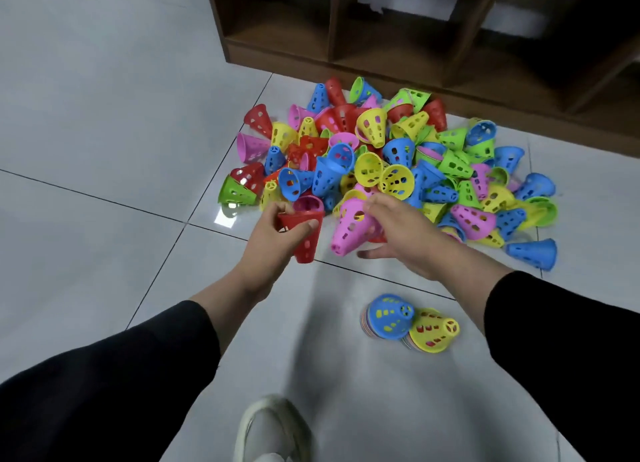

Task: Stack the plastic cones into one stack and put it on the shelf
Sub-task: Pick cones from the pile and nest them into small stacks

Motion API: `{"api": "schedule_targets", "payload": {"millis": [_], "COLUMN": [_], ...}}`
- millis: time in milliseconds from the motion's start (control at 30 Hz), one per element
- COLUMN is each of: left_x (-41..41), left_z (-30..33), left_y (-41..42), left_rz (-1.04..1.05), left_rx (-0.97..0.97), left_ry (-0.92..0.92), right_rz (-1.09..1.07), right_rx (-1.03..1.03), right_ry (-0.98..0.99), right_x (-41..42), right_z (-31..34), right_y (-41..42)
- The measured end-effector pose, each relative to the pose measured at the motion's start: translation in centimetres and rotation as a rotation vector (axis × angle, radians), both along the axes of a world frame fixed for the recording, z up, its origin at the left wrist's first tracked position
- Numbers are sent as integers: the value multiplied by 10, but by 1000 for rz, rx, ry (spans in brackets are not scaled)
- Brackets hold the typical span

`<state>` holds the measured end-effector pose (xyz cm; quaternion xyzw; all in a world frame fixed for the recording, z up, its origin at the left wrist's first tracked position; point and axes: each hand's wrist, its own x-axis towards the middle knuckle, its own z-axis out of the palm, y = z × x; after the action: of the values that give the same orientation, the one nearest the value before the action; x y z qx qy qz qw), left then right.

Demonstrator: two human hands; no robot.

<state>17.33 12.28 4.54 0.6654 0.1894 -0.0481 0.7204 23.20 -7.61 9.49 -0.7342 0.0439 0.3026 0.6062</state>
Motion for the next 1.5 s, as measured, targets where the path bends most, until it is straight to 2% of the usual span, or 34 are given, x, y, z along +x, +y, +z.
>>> {"api": "schedule_targets", "payload": {"millis": [67, 133, 267, 333, 400, 467, 600, 733, 900, 1000, 1133, 1300, 1500], "left_x": [-5, -11, -24, -29, -34, -41, -52, -56, -41, -31, -29, -35, -31], "left_z": [17, 30, 48, 52, 54, 53, 48, 47, 40, 29, 15, -5, -14], "left_y": [-22, -46, -90, -103, -107, -103, -85, -83, -103, -119, -128, -117, -113], "left_rz": [-85, -142, -180, -213, -256, -297, -437, -652, -1006, -1086, -998, -991, -974], "left_rx": [-33, -94, -163, -142, -77, 66, 500, 874, 1221, 1331, 1268, 1157, 1078], "left_ry": [-12, -19, -57, -81, -97, -89, -107, -171, -260, -234, -211, -244, -273], "right_rz": [24, 14, -208, -315, -326, -189, 302, 695, 936, 956, 879, 695, 532], "right_rx": [71, 64, 76, 12, -140, -348, -714, -927, -1085, -1127, -1095, -904, -848], "right_ry": [34, -28, -177, -231, -284, -339, -383, -260, -390, -419, -437, -429, -474], "right_x": [-13, -26, -50, -63, -78, -87, -99, -99, -90, -85, -84, -89, -95], "right_z": [17, 28, 28, 22, 28, 32, 33, 20, 1, -12, -26, -37, -54], "right_y": [-18, -33, -60, -75, -91, -115, -149, -148, -127, -118, -121, -135, -136]}}
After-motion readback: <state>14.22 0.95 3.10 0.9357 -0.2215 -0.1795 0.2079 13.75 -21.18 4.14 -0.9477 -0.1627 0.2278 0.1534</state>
